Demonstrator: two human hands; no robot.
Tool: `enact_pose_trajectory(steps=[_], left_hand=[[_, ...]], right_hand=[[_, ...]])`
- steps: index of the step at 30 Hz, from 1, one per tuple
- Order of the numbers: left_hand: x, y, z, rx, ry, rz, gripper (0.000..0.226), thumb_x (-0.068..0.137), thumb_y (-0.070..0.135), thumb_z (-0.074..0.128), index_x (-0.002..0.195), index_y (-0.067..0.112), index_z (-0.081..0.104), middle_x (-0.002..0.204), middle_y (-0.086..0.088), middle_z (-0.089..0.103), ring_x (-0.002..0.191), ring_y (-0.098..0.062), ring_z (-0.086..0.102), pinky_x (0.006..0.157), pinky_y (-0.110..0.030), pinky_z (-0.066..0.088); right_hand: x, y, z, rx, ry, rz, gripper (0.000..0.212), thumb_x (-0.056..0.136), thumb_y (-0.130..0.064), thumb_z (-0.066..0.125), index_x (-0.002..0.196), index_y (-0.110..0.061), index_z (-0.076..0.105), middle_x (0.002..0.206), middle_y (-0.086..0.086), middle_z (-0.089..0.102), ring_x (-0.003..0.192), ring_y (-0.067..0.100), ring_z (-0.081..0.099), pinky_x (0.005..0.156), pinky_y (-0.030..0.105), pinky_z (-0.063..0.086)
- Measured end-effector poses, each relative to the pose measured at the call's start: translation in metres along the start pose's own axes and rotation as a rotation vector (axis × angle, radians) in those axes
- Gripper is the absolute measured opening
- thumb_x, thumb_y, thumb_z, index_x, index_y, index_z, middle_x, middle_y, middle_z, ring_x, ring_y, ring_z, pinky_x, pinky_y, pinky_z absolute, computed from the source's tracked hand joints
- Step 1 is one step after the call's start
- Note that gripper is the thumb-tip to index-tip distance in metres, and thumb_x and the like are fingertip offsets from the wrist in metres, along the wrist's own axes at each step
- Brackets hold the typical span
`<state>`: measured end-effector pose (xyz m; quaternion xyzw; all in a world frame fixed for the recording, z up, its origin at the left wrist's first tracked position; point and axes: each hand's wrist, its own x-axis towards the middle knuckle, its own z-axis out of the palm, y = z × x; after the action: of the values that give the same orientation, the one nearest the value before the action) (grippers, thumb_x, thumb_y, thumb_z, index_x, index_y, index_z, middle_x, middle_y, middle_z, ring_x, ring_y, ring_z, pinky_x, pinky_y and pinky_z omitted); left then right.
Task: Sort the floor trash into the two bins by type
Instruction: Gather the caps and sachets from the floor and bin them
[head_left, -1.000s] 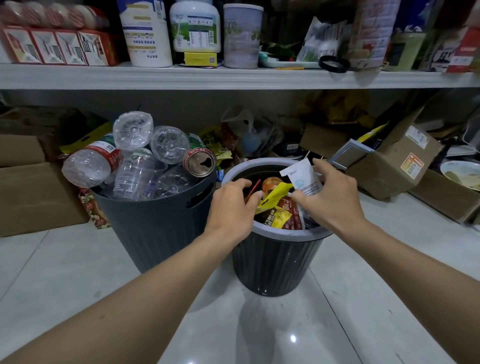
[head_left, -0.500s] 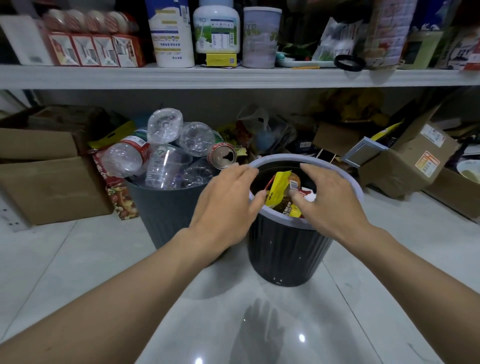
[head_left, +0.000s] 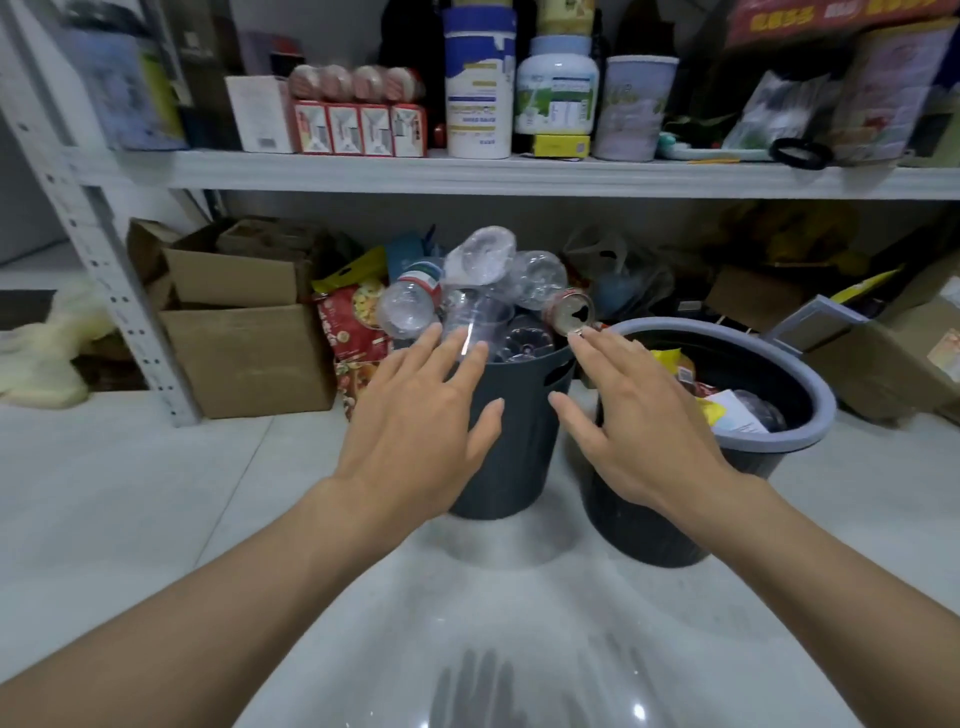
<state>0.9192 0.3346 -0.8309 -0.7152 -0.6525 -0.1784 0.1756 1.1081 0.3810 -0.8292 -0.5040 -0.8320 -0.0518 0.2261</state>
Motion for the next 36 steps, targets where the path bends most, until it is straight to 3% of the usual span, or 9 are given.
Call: enact_pose_trajectory(steps=[8, 20, 24, 33, 36], left_hand=[[-0.066, -0.08, -0.019, 0.059, -0.099, -0.053, 0.06, 0.098, 0.052, 0.03, 0.149, 0.02, 0.031, 0.156, -0.002, 0.029, 0.147, -0.02, 0.019, 0.116, -0.035, 0.021], [-0.171, -0.186, -0.027, 0.034, -0.241, -0.199, 0.063, 0.098, 0.053, 0.027, 0.153, 0.021, 0.021, 0.16, -0.004, 0.019, 0.148, -0.02, 0.011, 0.118, -0.035, 0.015], [-0.208, -0.209, -0.025, 0.022, -0.326, -0.196, 0.063, 0.099, 0.052, 0.021, 0.154, 0.023, 0.013, 0.161, -0.003, 0.011, 0.149, -0.02, 0.005, 0.119, -0.036, 0.011], [-0.281, -0.237, 0.002, 0.026, -0.405, -0.19, 0.06, 0.095, 0.046, 0.035, 0.143, 0.01, 0.044, 0.147, -0.016, 0.044, 0.139, -0.032, 0.036, 0.11, -0.044, 0.033], [-0.298, -0.236, 0.011, 0.002, -0.468, -0.165, 0.062, 0.097, 0.047, 0.03, 0.15, 0.014, 0.028, 0.156, -0.012, 0.028, 0.146, -0.028, 0.021, 0.116, -0.041, 0.023]], right_hand=[[-0.007, -0.102, 0.036, 0.019, -0.115, -0.106, 0.066, 0.1, -0.05, 0.034, 0.155, -0.019, 0.013, 0.162, 0.001, 0.011, 0.149, 0.016, 0.007, 0.119, 0.028, 0.0], [-0.026, -0.245, 0.091, 0.045, -0.319, -0.213, 0.066, 0.1, -0.053, 0.032, 0.155, -0.024, 0.01, 0.163, 0.0, 0.008, 0.15, 0.017, 0.005, 0.118, 0.03, 0.004], [-0.044, -0.282, 0.108, 0.052, -0.385, -0.247, 0.066, 0.1, -0.052, 0.032, 0.155, -0.026, 0.005, 0.163, -0.002, 0.005, 0.15, 0.017, 0.003, 0.11, 0.025, -0.003], [-0.086, -0.319, 0.144, 0.078, -0.486, -0.233, 0.066, 0.101, -0.049, 0.032, 0.155, -0.023, 0.006, 0.163, -0.001, 0.007, 0.149, 0.016, 0.005, 0.118, 0.027, 0.005], [-0.103, -0.318, 0.155, 0.081, -0.528, -0.232, 0.066, 0.101, -0.048, 0.033, 0.155, -0.022, 0.006, 0.163, -0.001, 0.008, 0.15, 0.016, 0.006, 0.118, 0.027, 0.006]])
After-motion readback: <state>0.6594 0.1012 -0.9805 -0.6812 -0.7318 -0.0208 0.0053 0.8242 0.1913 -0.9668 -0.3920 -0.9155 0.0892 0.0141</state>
